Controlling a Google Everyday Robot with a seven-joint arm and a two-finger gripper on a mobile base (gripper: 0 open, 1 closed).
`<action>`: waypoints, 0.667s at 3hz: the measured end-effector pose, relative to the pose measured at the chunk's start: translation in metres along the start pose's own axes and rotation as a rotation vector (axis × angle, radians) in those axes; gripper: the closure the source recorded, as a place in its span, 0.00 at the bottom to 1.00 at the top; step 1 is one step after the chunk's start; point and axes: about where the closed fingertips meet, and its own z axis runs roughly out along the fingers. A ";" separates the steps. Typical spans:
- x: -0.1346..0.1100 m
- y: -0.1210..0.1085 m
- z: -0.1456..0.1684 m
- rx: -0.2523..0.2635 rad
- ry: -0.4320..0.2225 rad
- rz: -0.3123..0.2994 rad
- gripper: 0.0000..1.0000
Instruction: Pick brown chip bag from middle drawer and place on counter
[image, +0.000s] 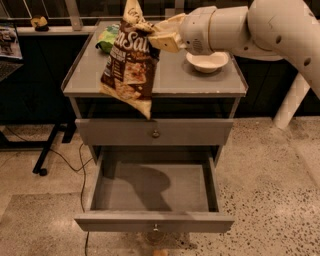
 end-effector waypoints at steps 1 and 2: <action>0.000 0.000 0.000 0.000 0.000 0.000 1.00; 0.002 -0.004 0.005 0.020 -0.012 0.008 1.00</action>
Offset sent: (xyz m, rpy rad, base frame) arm 0.0151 -0.0034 -0.0038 0.0416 -0.0170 -0.0457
